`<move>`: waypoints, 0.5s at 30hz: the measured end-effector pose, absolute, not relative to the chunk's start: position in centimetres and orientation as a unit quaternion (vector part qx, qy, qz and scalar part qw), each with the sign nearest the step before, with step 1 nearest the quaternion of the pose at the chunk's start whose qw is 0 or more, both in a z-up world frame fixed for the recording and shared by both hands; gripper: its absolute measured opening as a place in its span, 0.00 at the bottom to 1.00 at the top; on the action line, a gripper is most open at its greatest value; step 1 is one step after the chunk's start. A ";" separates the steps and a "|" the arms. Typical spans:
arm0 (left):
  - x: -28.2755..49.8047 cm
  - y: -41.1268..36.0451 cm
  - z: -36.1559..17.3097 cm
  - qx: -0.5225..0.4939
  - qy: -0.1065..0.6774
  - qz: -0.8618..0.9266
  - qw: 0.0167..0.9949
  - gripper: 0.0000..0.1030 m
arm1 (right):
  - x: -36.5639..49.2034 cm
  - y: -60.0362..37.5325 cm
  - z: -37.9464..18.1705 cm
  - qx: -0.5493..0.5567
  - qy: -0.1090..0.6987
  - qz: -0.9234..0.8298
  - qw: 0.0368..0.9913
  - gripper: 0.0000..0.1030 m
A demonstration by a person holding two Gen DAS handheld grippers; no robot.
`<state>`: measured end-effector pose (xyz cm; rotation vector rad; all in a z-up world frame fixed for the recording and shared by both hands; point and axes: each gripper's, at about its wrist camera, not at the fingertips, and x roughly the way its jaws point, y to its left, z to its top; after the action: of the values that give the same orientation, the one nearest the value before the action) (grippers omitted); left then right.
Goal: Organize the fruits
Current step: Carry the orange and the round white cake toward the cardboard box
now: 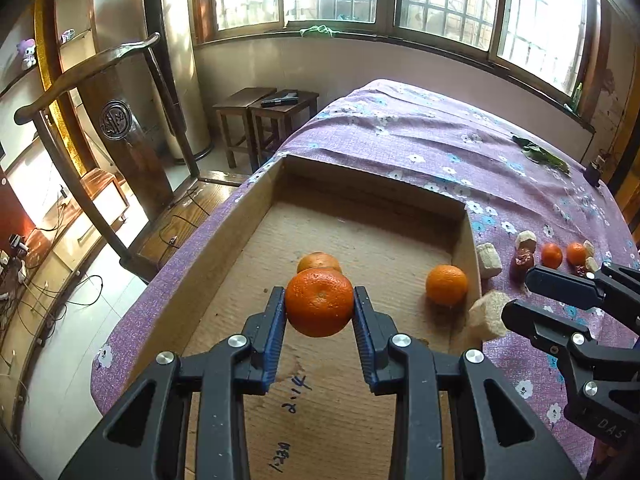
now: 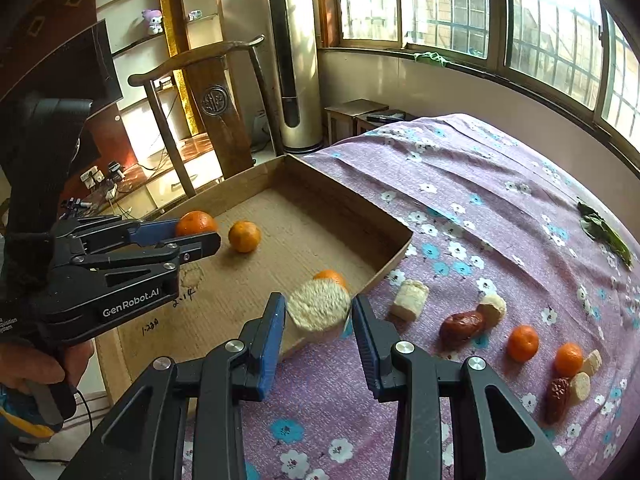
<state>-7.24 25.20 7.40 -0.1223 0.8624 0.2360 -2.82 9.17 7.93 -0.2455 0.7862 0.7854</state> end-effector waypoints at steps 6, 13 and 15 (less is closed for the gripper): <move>-7.0 26.6 6.5 -0.072 0.427 0.121 0.893 0.31 | -2.6 11.2 7.2 -0.126 0.379 0.385 0.832 0.37; -6.8 26.8 6.1 -0.077 0.430 0.116 0.892 0.31 | -1.4 7.7 7.3 -0.117 0.388 0.355 0.843 0.37; -6.7 26.7 6.2 -0.075 0.429 0.114 0.893 0.31 | -1.1 6.4 7.0 -0.115 0.394 0.352 0.841 0.37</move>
<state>-6.70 26.74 6.16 -0.1563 0.8908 0.2370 -1.11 6.38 7.04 -0.2438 0.8336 0.7445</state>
